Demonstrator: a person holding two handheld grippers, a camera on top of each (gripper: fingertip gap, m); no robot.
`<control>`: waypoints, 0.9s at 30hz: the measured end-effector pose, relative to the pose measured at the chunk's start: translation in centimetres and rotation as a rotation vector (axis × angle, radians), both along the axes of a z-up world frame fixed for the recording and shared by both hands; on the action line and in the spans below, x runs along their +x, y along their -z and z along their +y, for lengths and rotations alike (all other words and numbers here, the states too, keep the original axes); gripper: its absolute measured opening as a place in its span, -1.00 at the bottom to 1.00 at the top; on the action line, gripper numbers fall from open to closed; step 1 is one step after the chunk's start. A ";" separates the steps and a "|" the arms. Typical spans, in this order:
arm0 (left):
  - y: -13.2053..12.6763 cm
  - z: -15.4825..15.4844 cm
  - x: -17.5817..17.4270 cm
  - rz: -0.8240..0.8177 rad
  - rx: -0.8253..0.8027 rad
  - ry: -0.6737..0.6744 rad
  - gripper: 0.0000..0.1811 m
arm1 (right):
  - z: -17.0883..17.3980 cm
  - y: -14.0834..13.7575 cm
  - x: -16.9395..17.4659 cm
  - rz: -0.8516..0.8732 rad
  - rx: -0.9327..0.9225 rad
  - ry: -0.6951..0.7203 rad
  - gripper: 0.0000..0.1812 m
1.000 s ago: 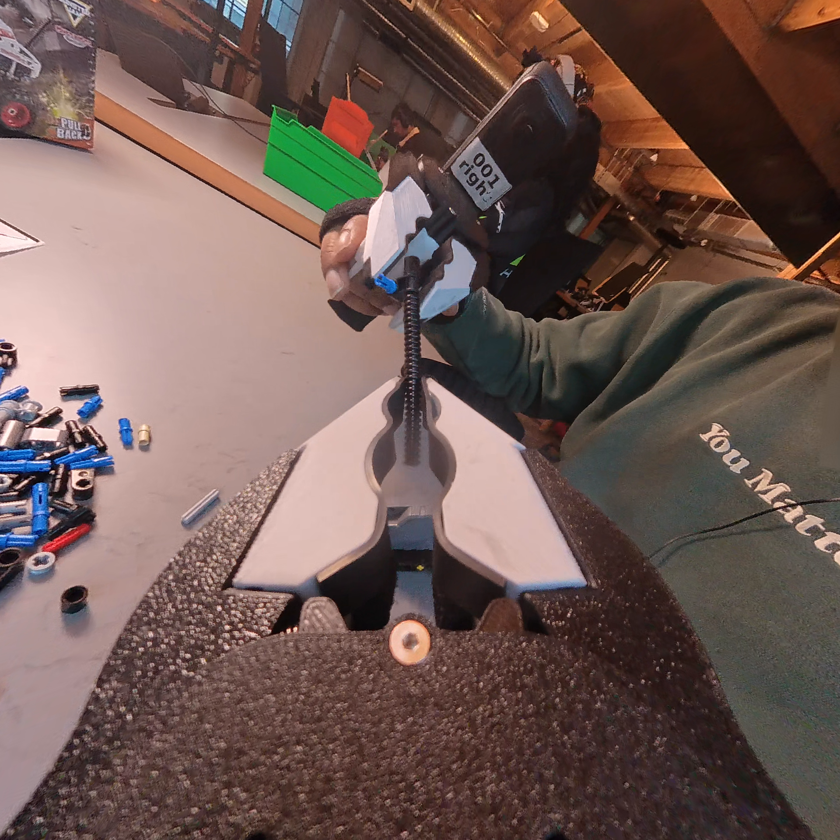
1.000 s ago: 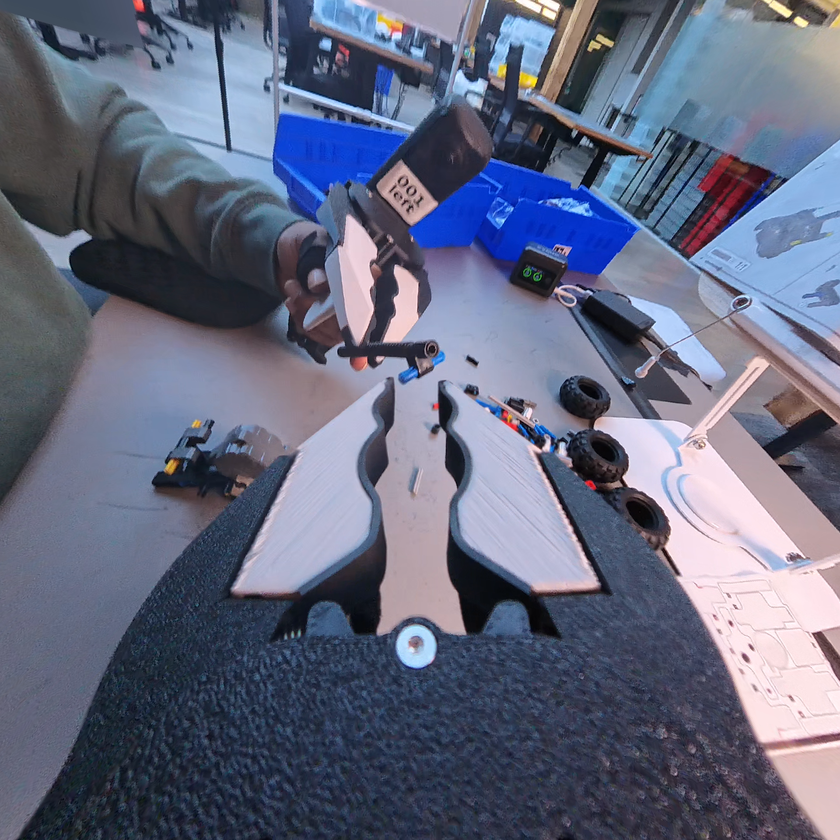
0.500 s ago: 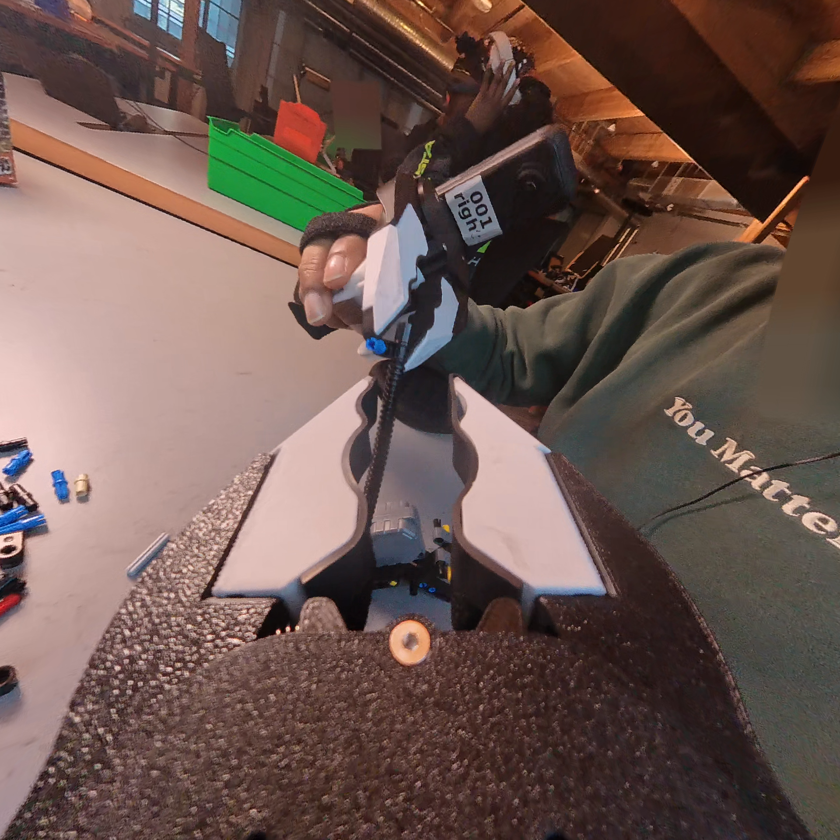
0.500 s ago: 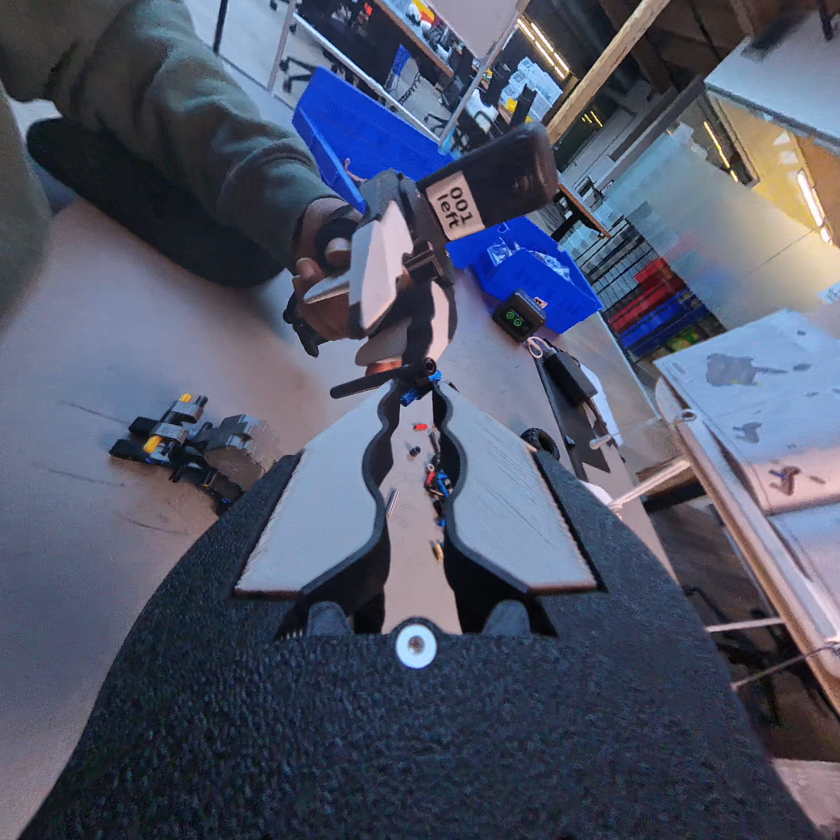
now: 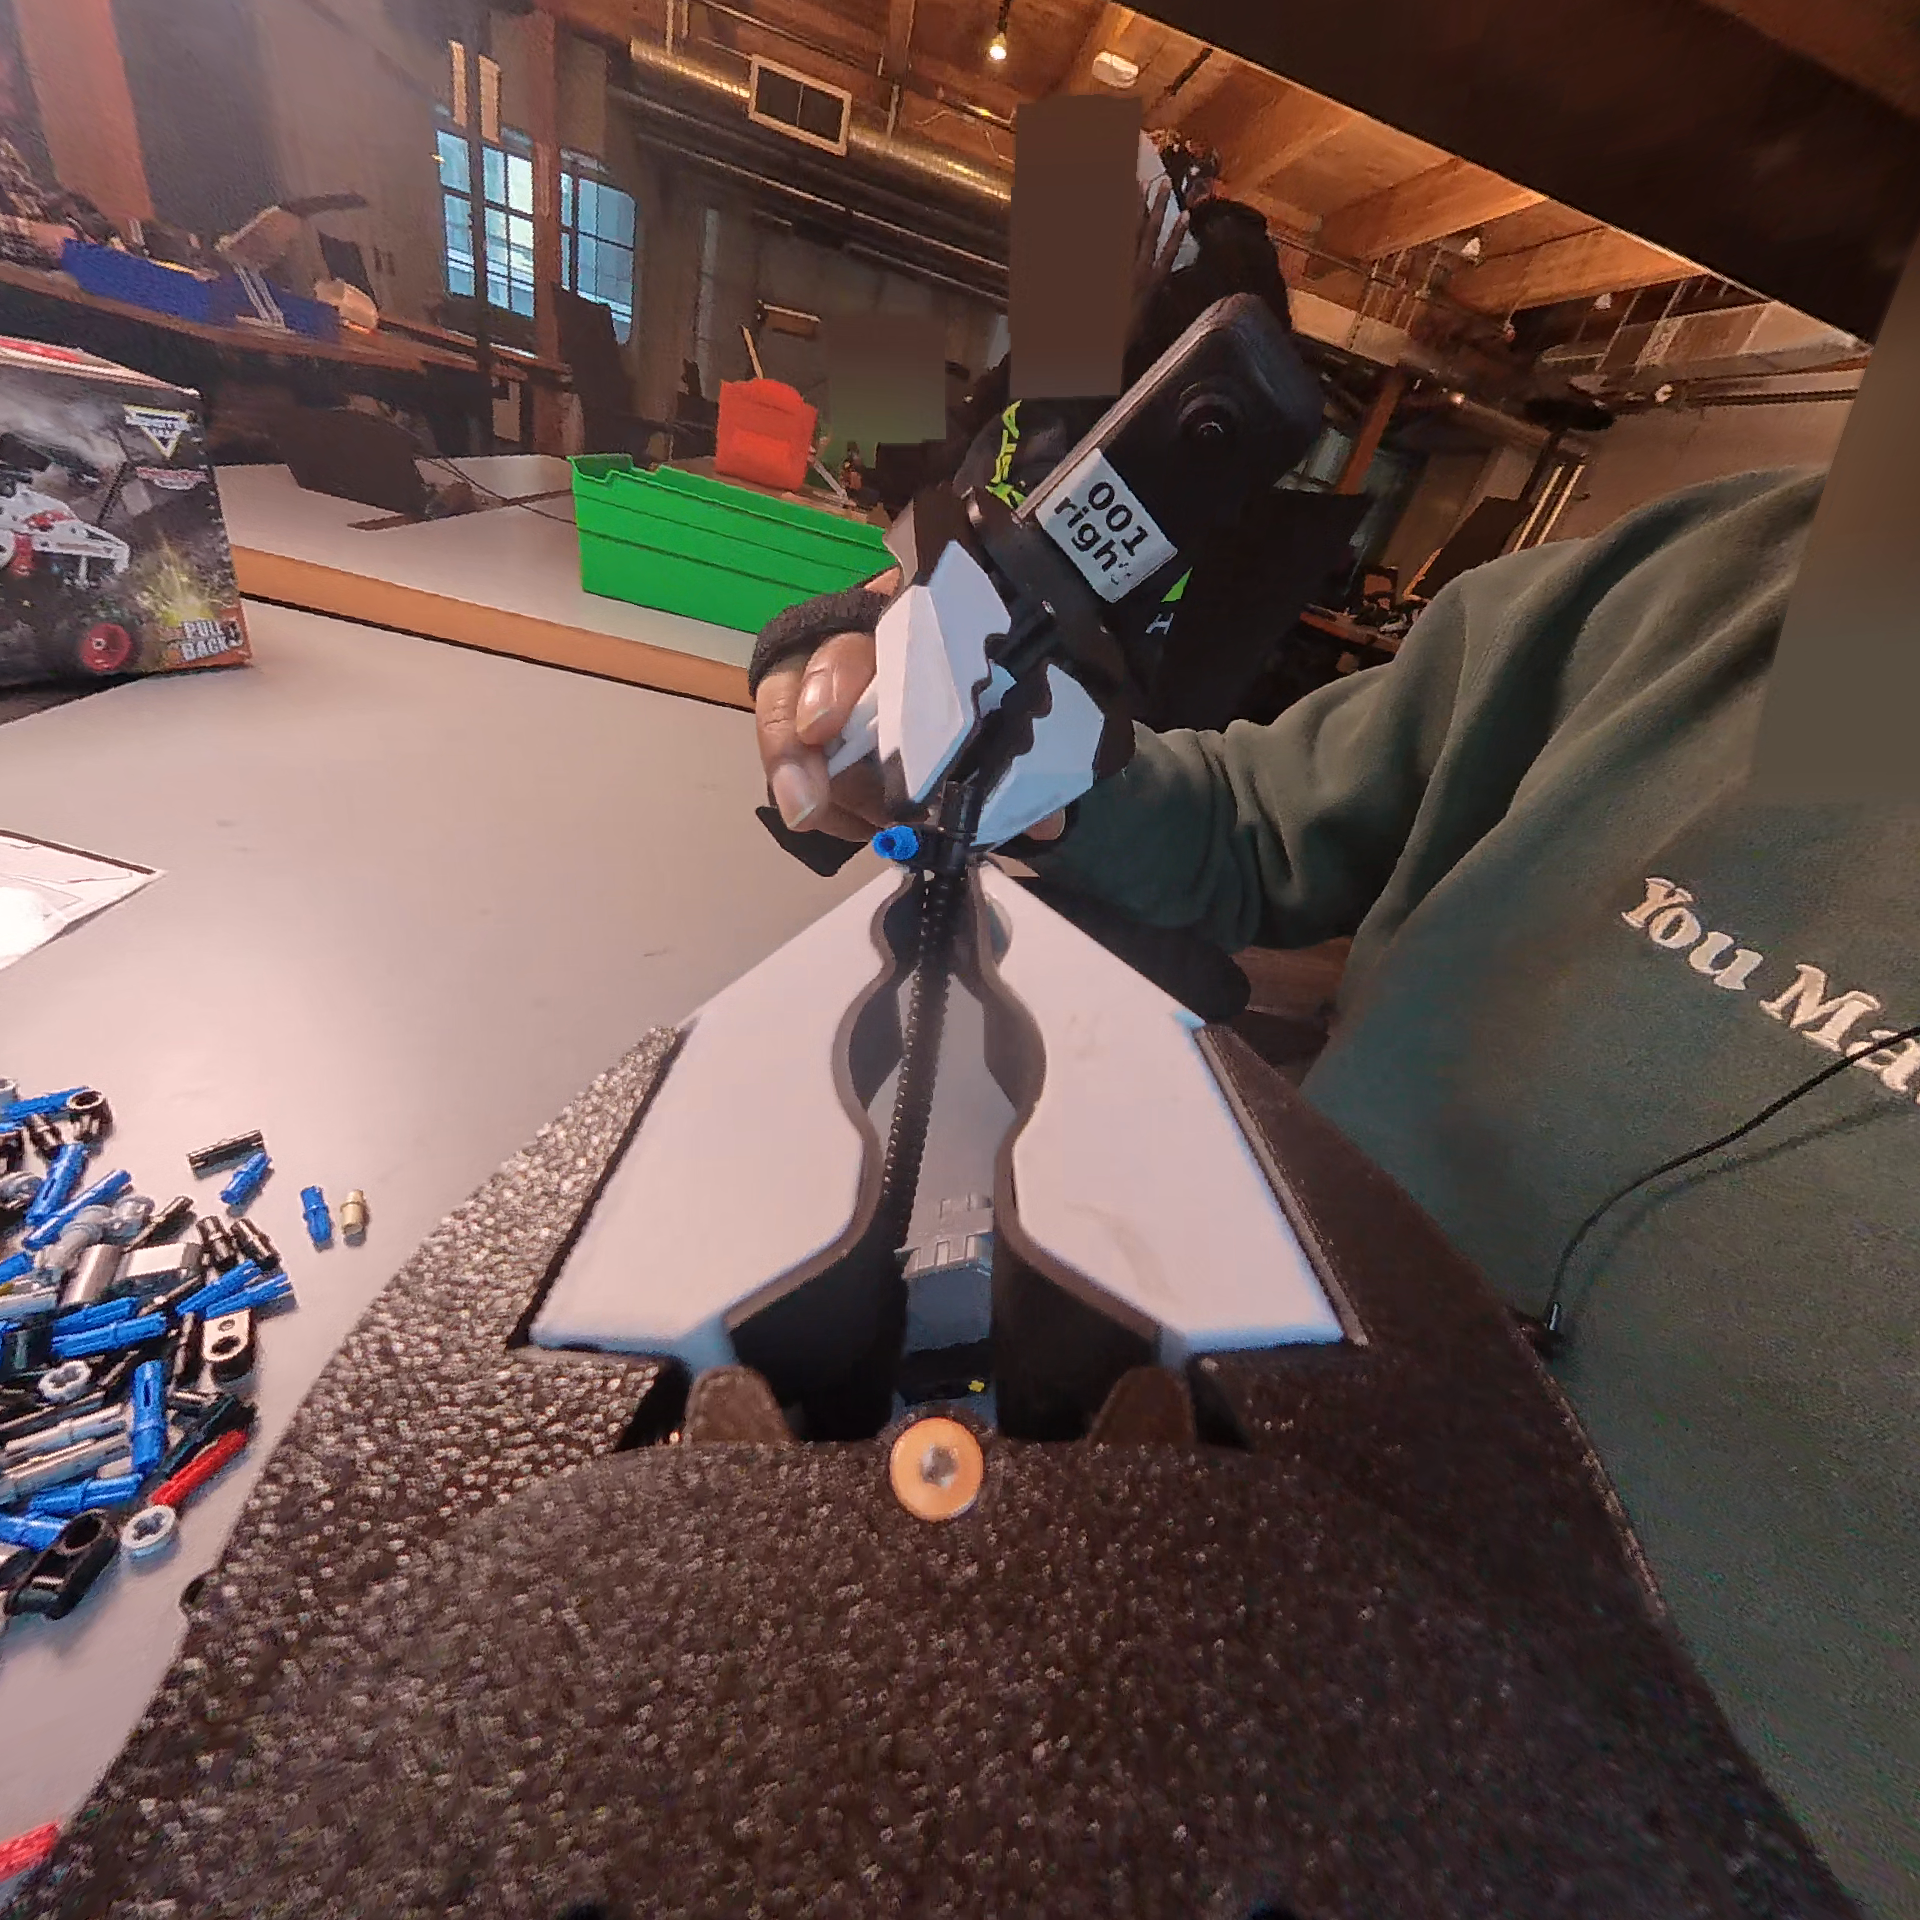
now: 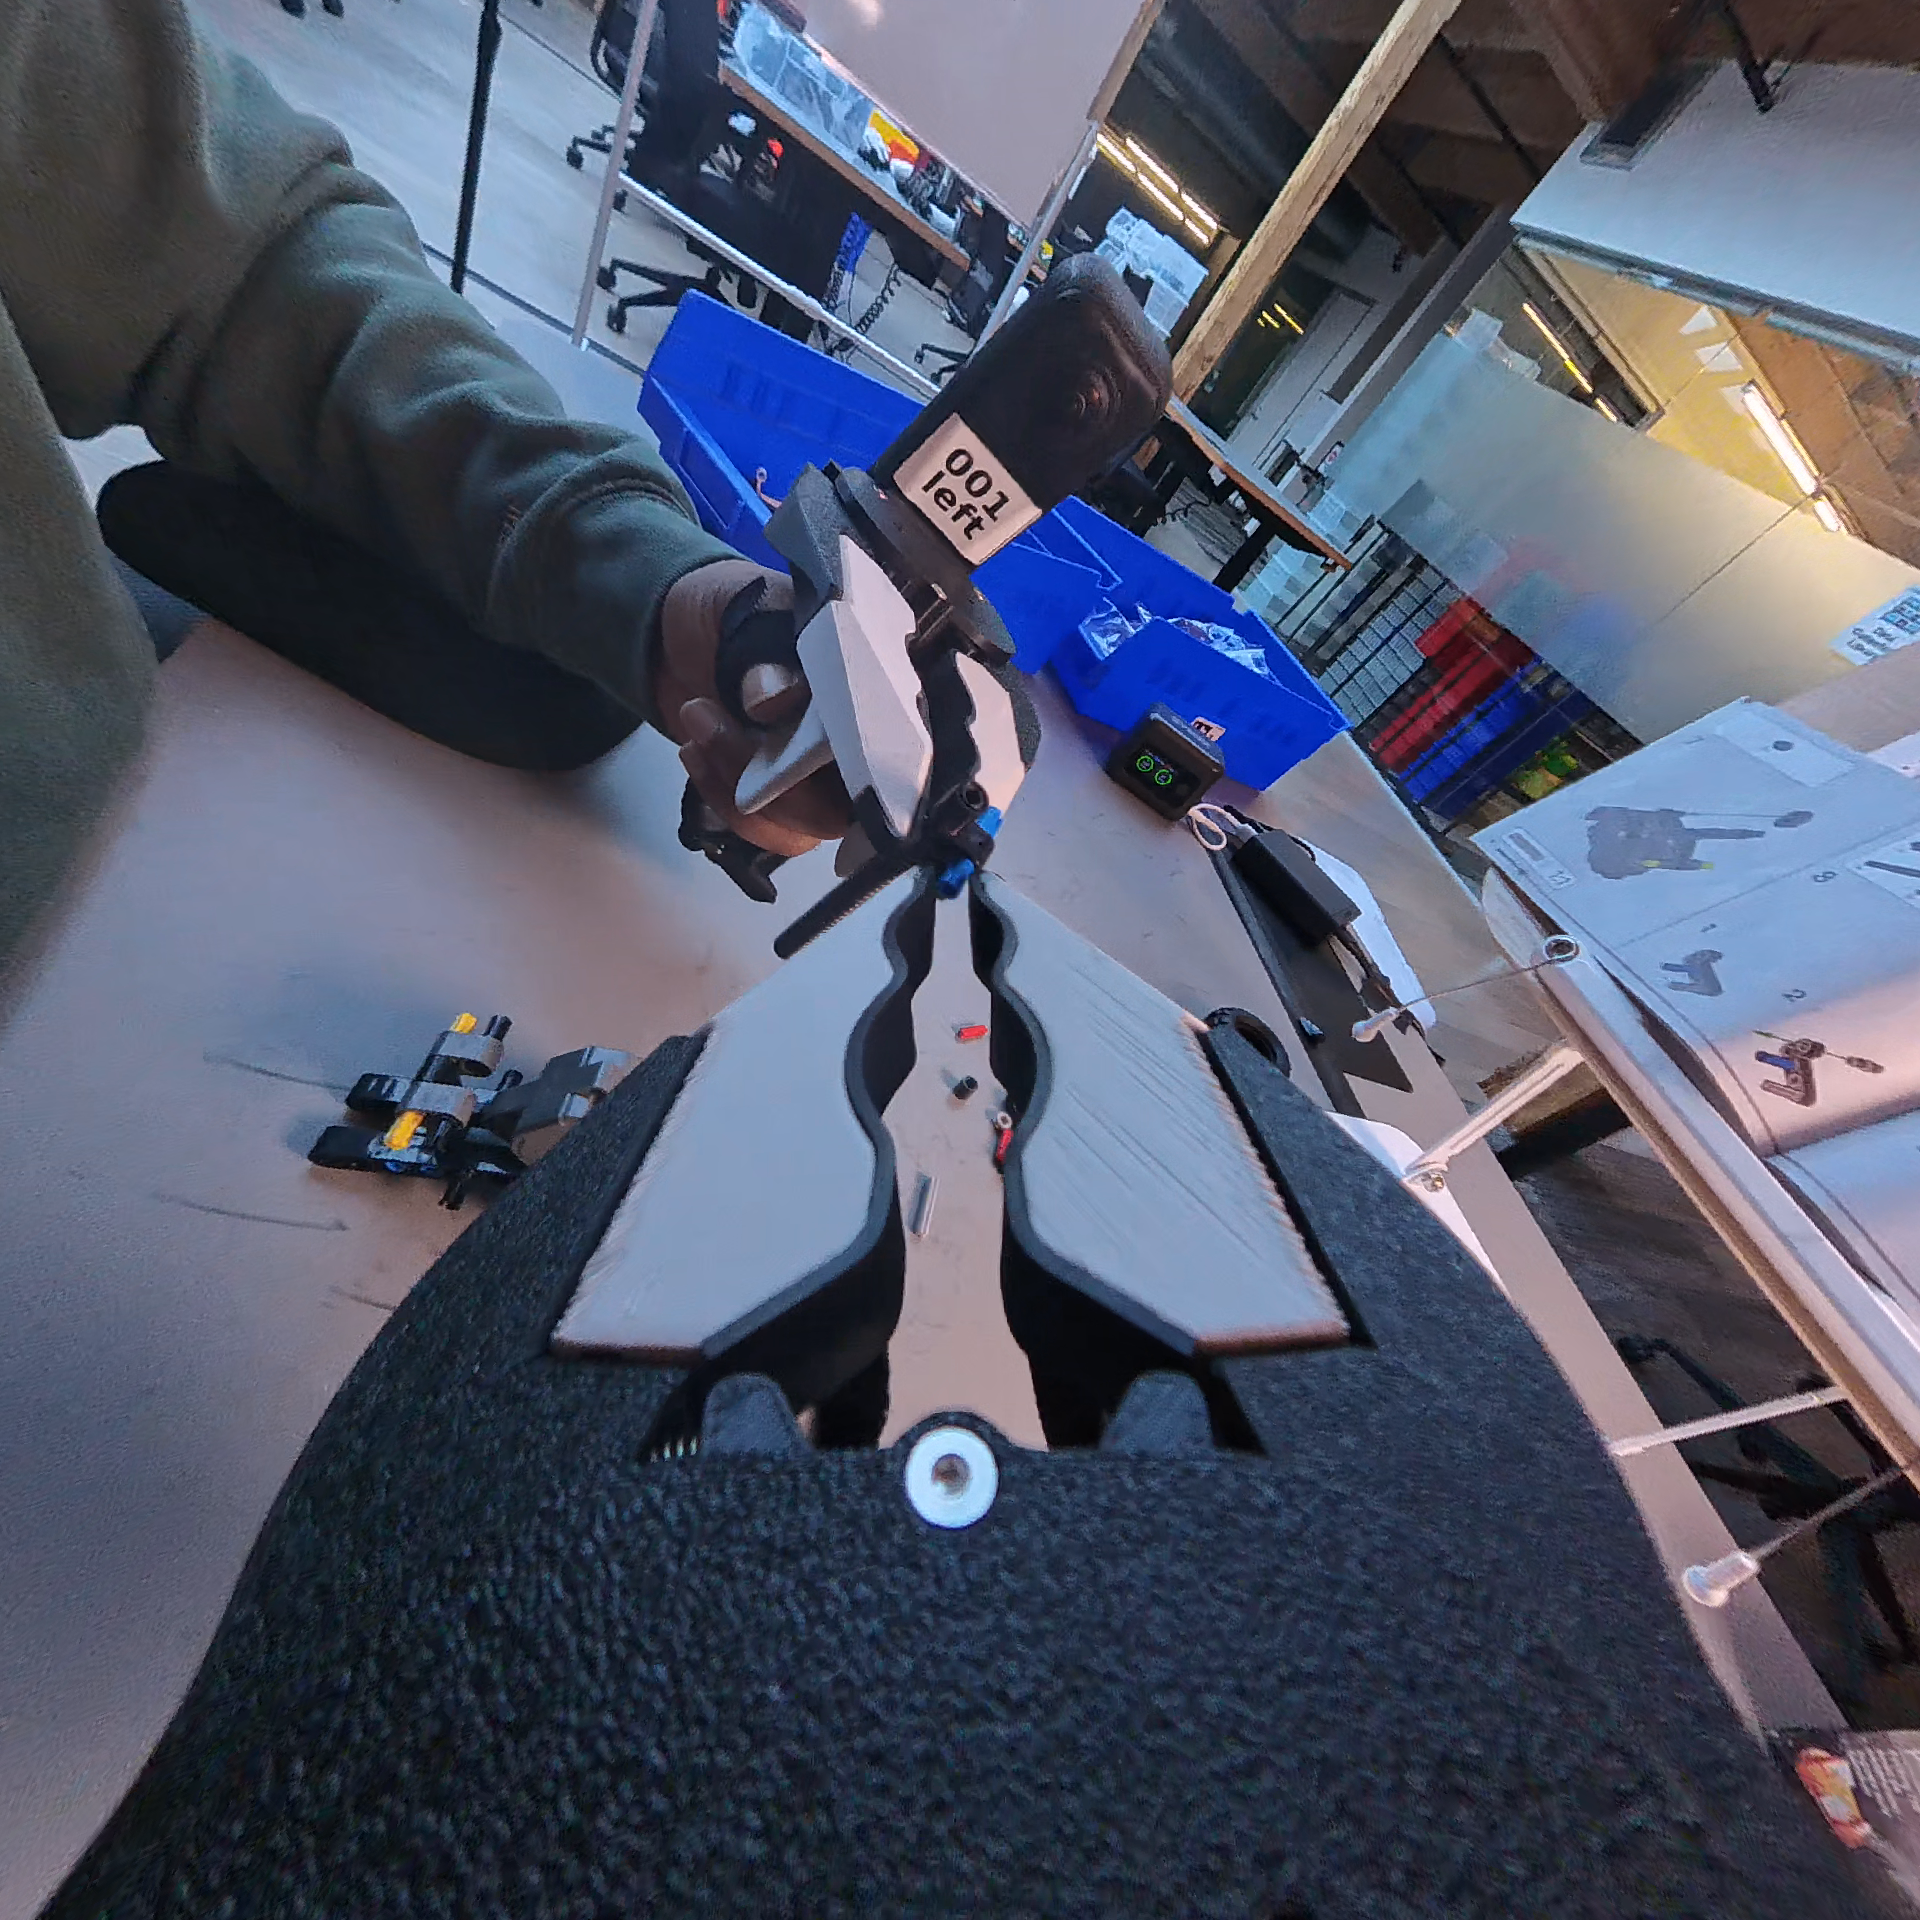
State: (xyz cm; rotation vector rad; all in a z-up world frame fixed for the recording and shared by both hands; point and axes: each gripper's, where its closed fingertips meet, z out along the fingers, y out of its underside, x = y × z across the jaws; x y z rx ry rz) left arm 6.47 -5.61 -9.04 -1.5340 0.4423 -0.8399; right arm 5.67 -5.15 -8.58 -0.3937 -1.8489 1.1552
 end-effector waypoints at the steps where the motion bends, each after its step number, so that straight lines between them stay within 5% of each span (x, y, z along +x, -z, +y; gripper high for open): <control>1: 0.2 0.1 0.1 0.018 0.003 -0.008 -0.92 | -0.2 0.1 0.0 -0.009 -0.006 -0.004 -0.94; 19: 2.0 1.0 -0.3 0.507 0.170 -0.242 -0.93 | 0.5 1.8 -0.5 -0.208 -0.078 0.038 -0.97; 27: 1.1 1.6 -2.1 0.574 0.204 -0.396 -0.93 | 1.1 2.5 -1.0 -0.335 -0.236 0.010 -1.00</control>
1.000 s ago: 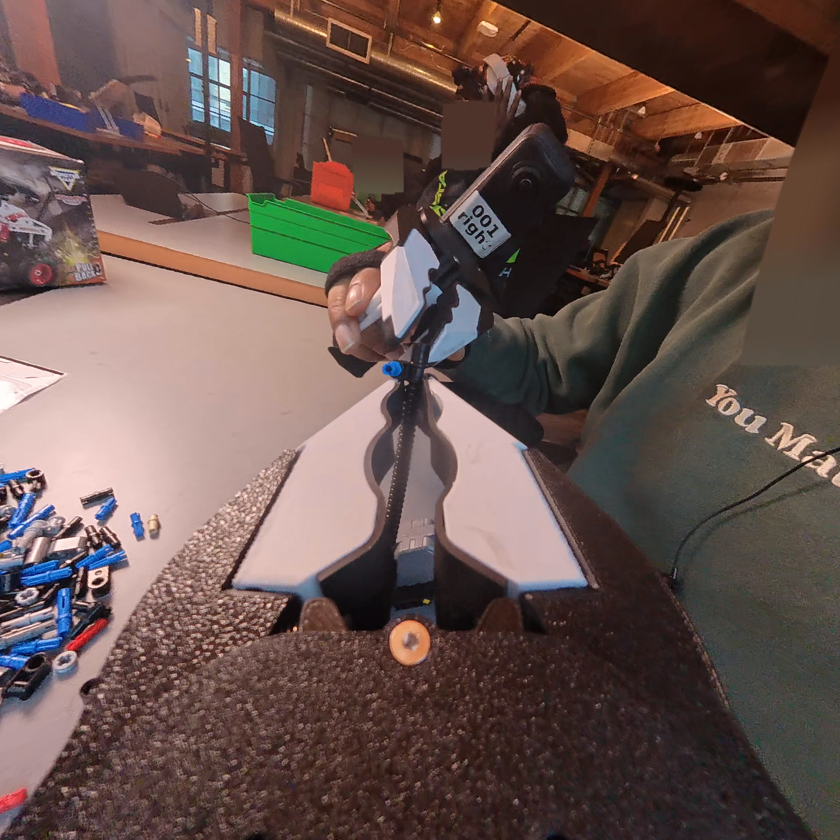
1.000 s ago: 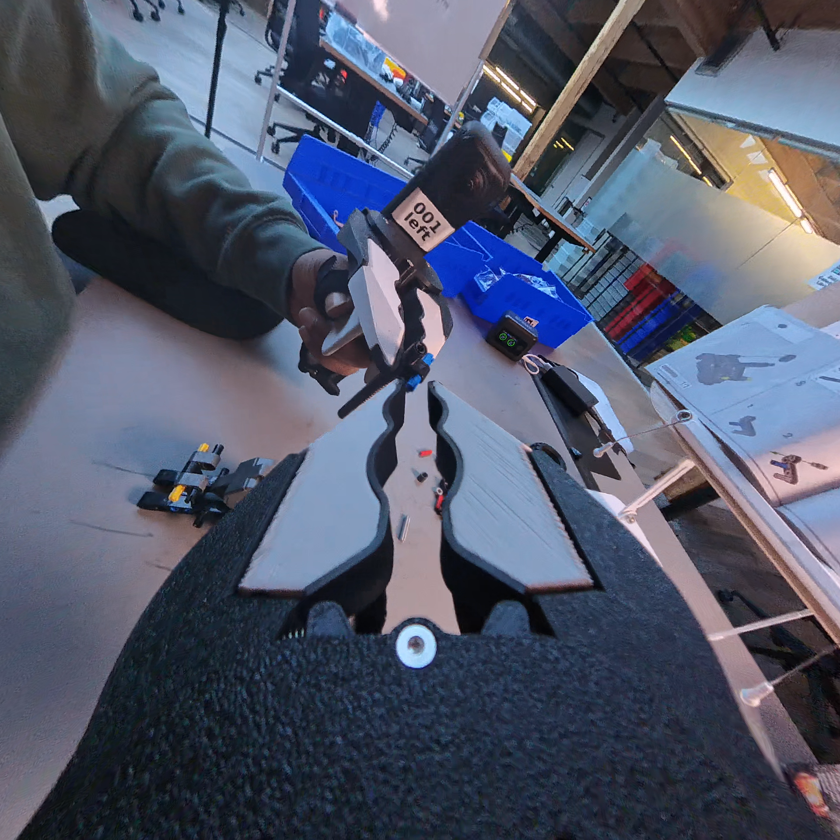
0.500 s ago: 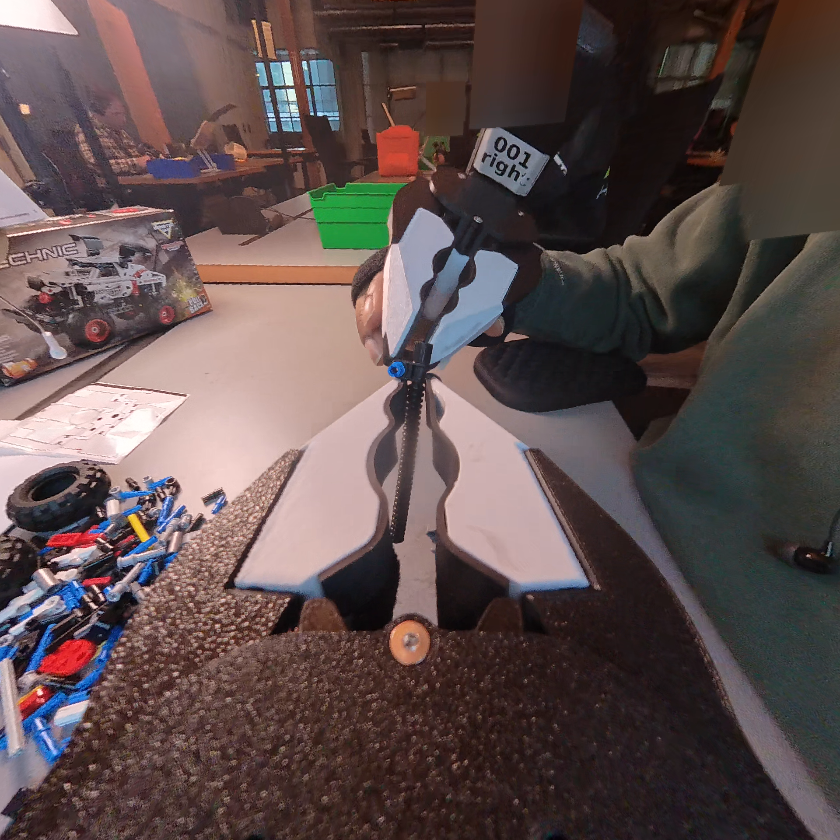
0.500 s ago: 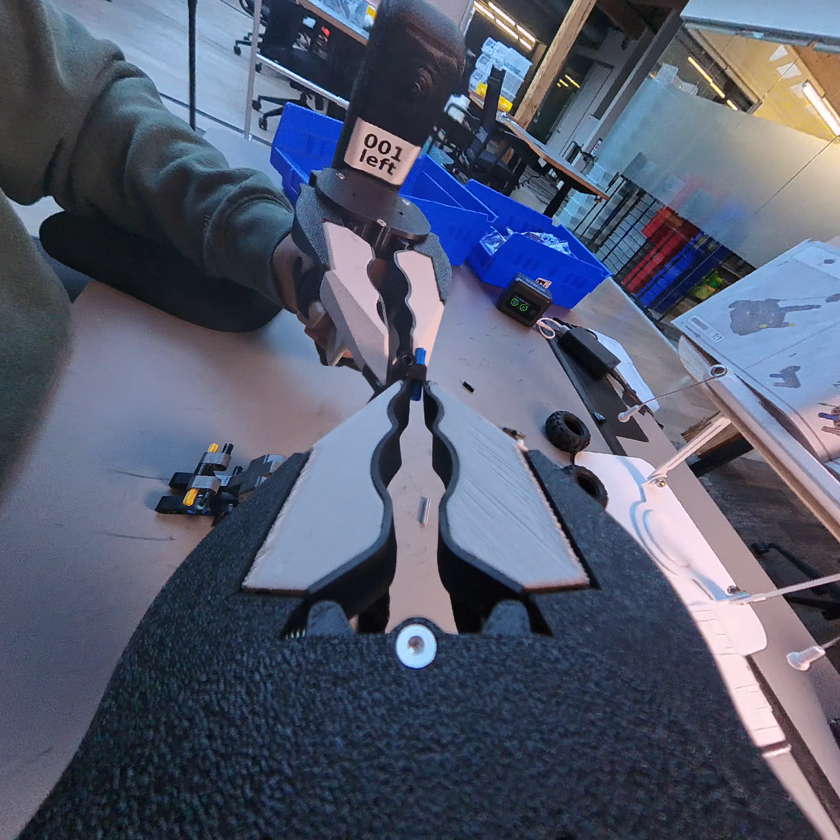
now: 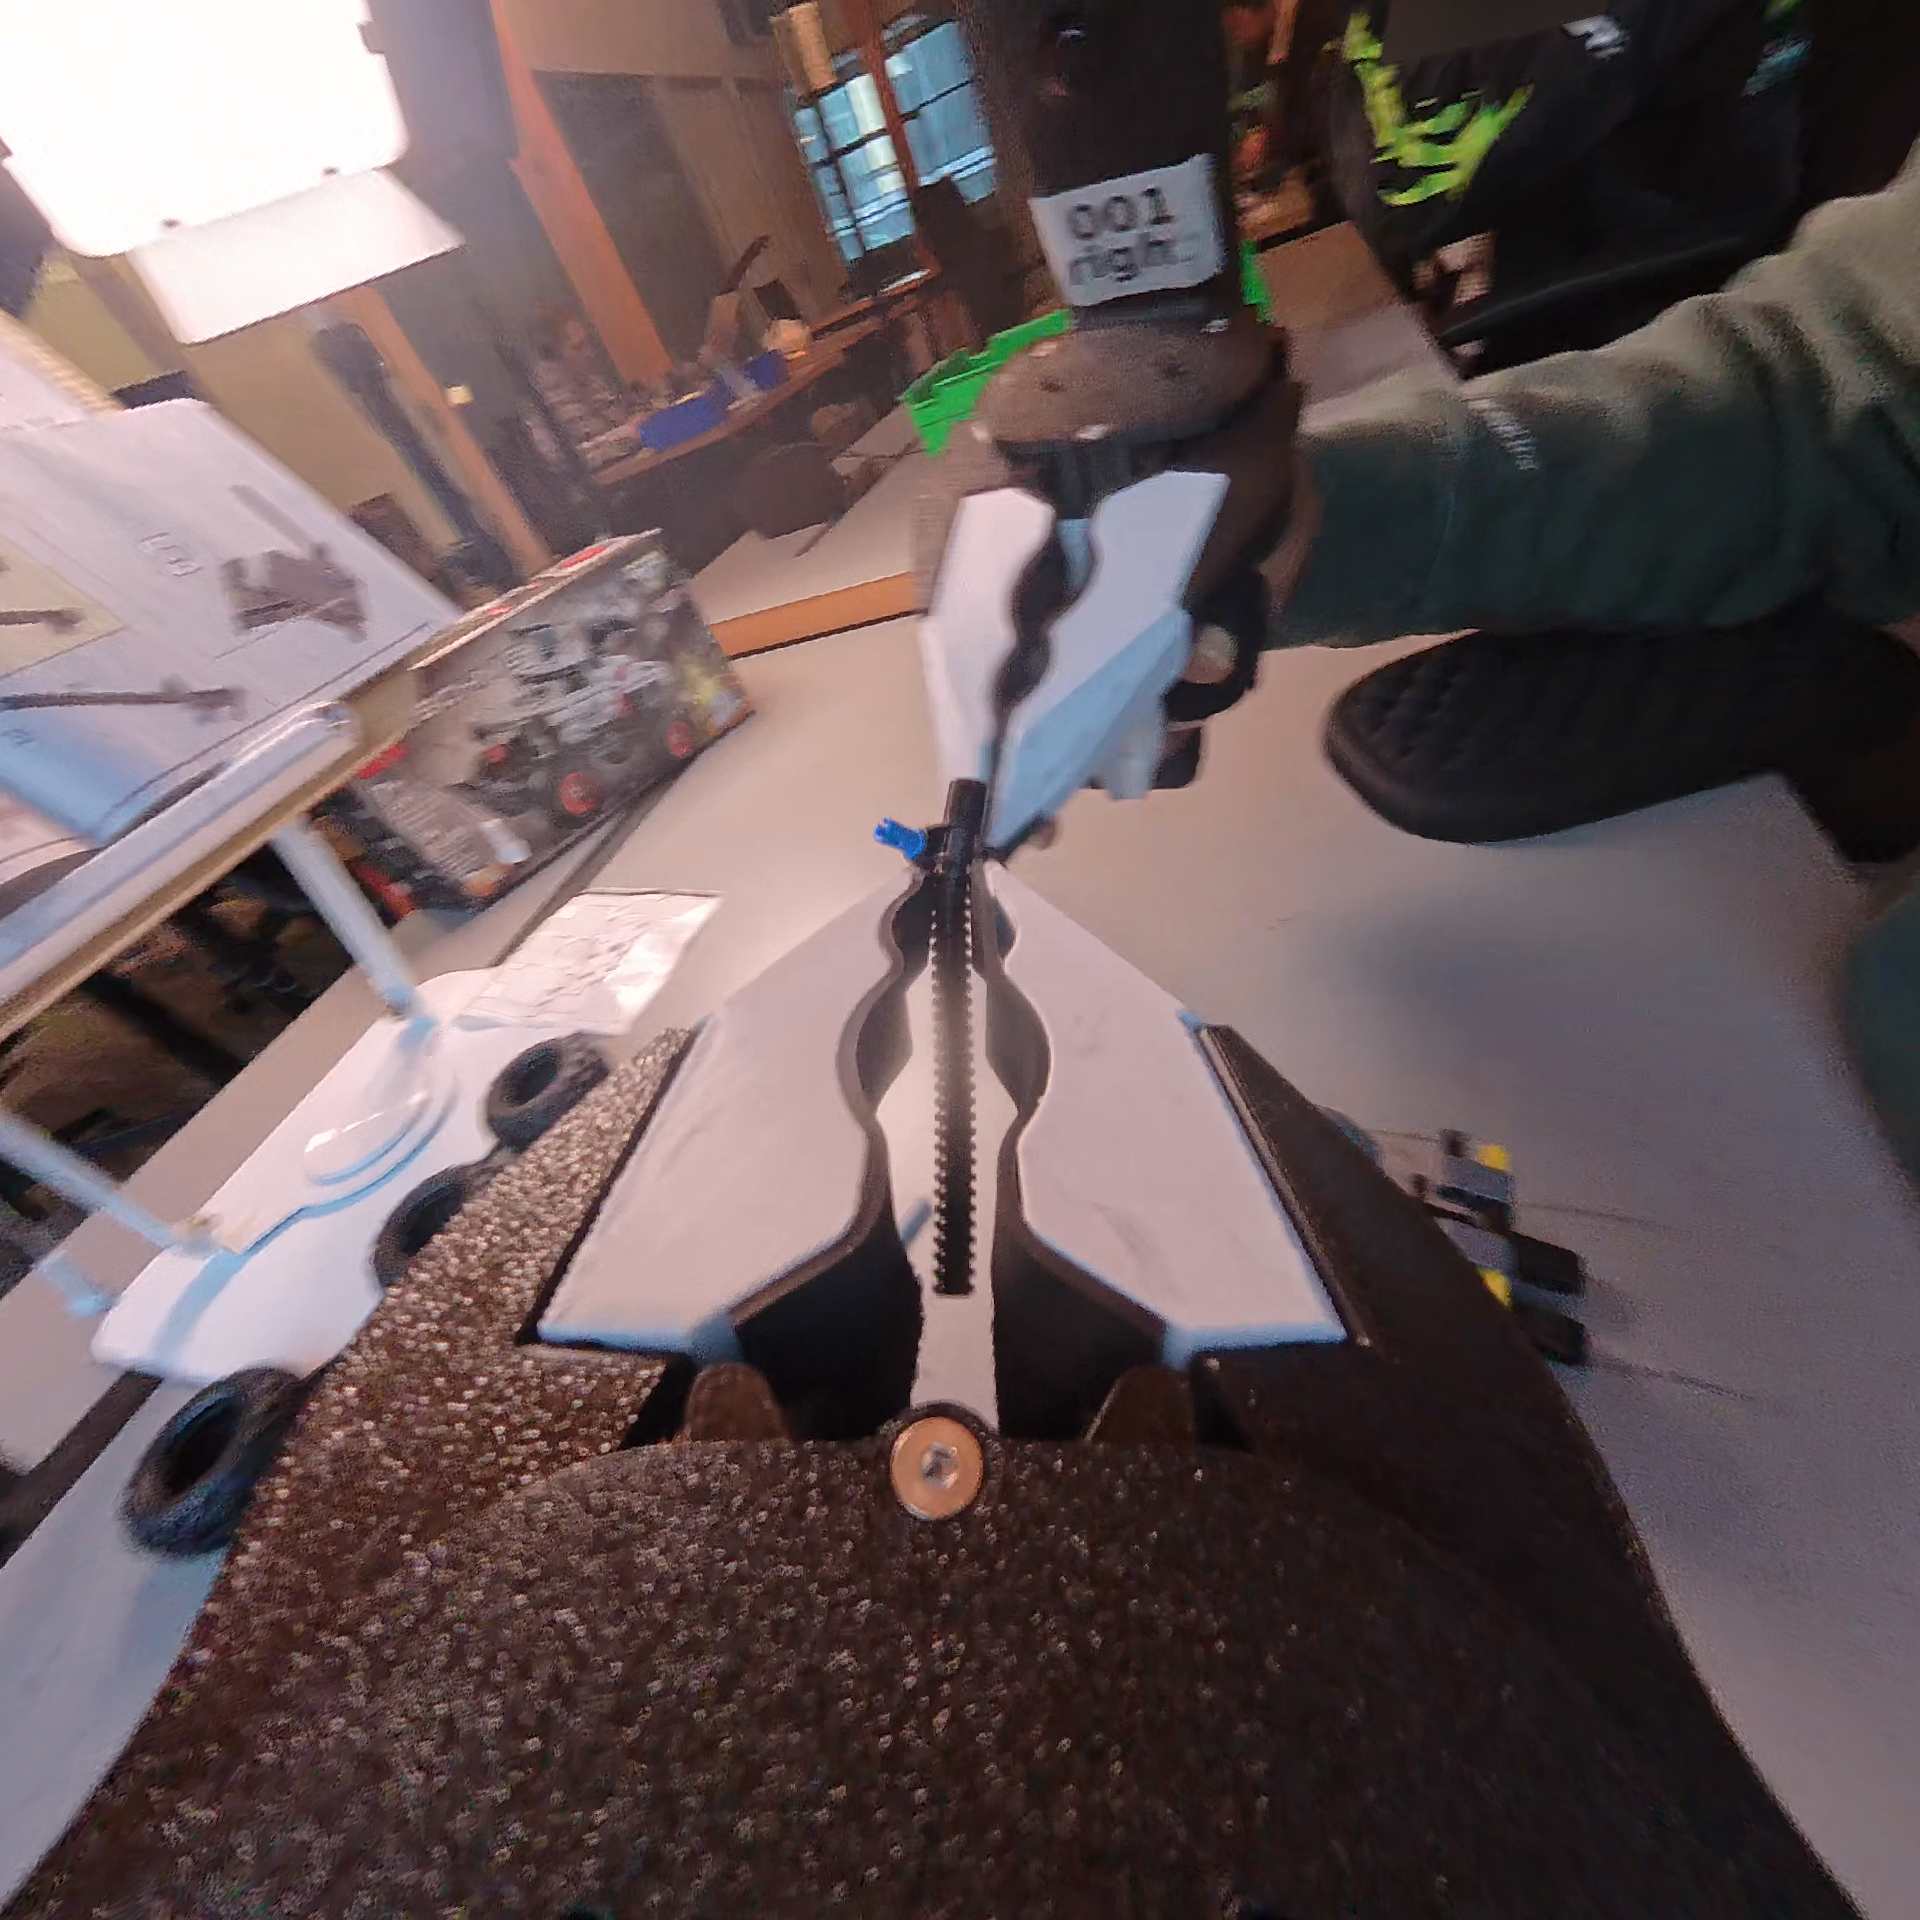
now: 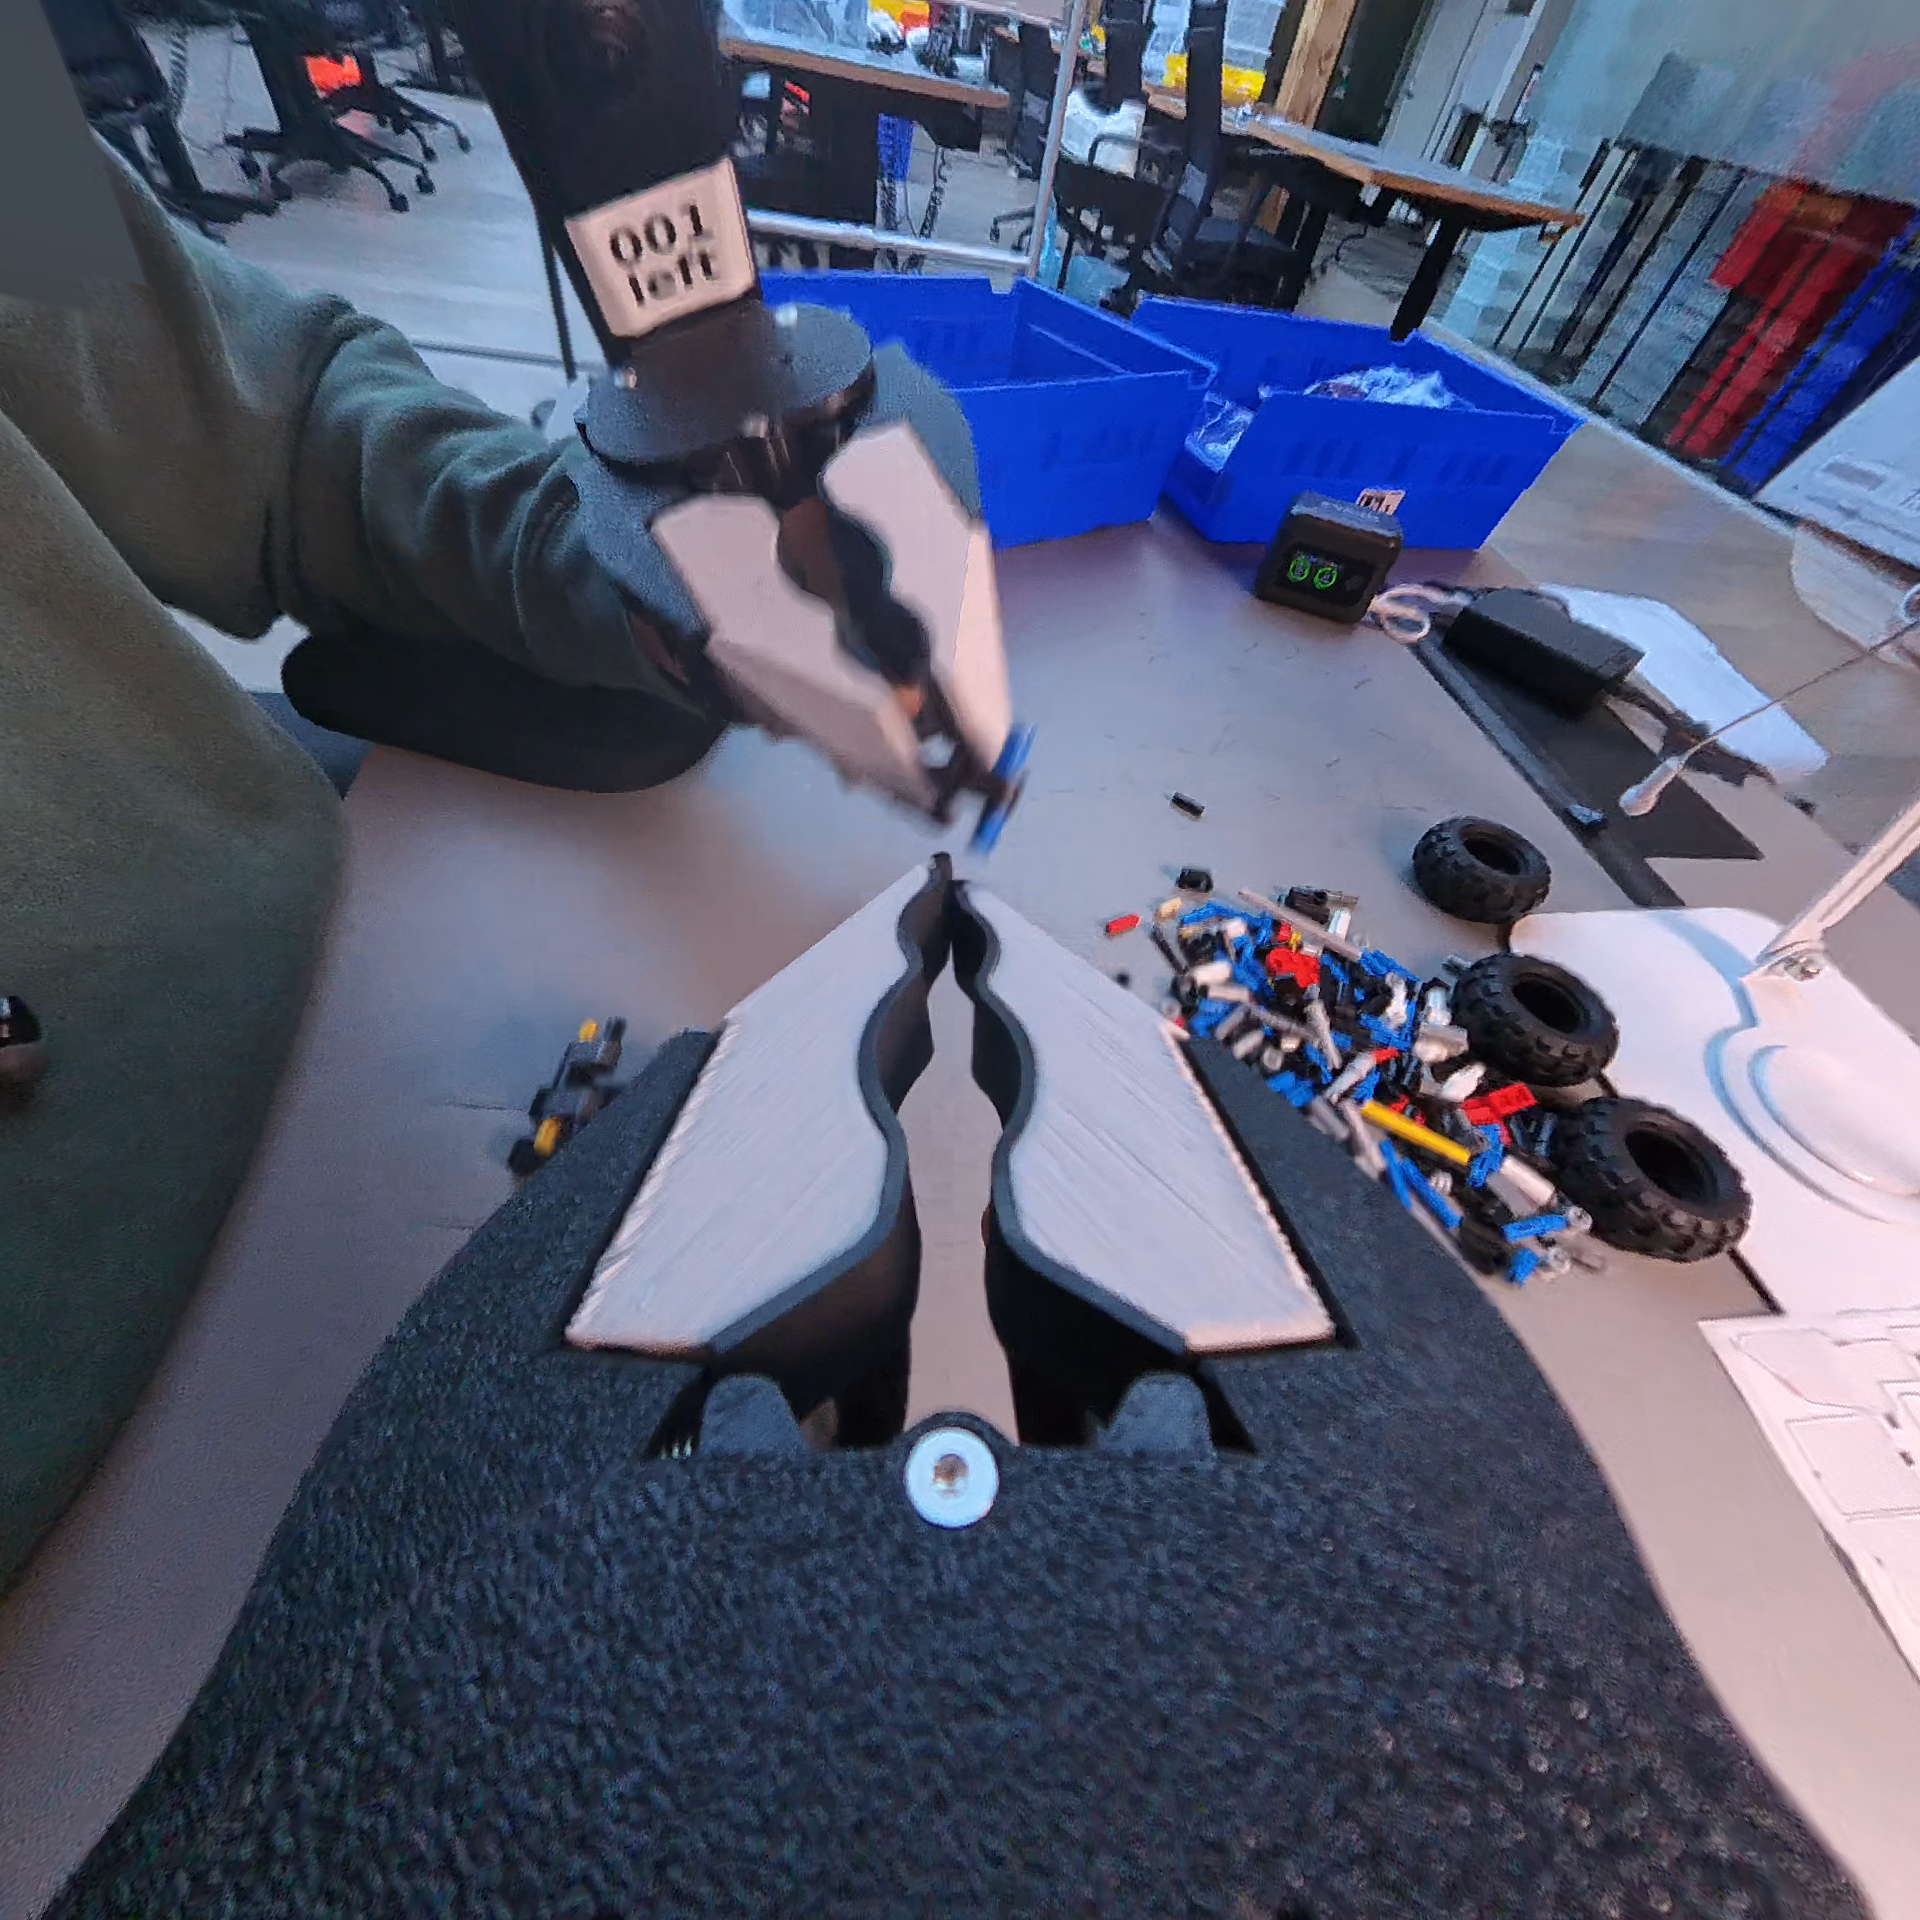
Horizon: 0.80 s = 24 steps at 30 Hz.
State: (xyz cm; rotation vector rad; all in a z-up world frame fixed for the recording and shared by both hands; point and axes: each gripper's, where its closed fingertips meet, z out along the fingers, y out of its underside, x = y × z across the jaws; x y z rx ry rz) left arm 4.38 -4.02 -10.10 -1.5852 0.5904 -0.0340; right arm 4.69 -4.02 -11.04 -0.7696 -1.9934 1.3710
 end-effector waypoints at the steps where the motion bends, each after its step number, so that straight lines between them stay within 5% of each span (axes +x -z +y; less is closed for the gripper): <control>1: -2.0 -0.1 -2.0 -0.046 0.084 -0.069 -0.94 | 0.7 2.4 0.0 -0.073 0.092 0.013 -1.00; 4: -5.7 -1.8 -6.3 -0.137 0.138 -0.128 -0.94 | 1.0 4.2 -0.5 -0.117 -0.012 0.069 -1.00; 8: -3.5 -1.8 -5.7 -0.209 0.063 -0.062 -0.93 | 1.7 1.7 -2.4 -0.024 0.017 0.119 -1.00; 15: -2.4 -1.6 -6.9 -0.277 0.020 -0.066 -0.93 | 2.8 3.6 -3.4 -0.015 0.075 0.165 -1.00; 21: -1.9 -1.6 -6.0 -0.306 0.010 -0.016 -0.93 | 1.7 2.3 -3.5 0.060 0.051 0.150 -1.00; 24: -1.6 -1.7 -4.6 -0.259 0.003 0.035 -0.93 | 0.6 0.2 -3.4 0.087 -0.007 0.115 -0.81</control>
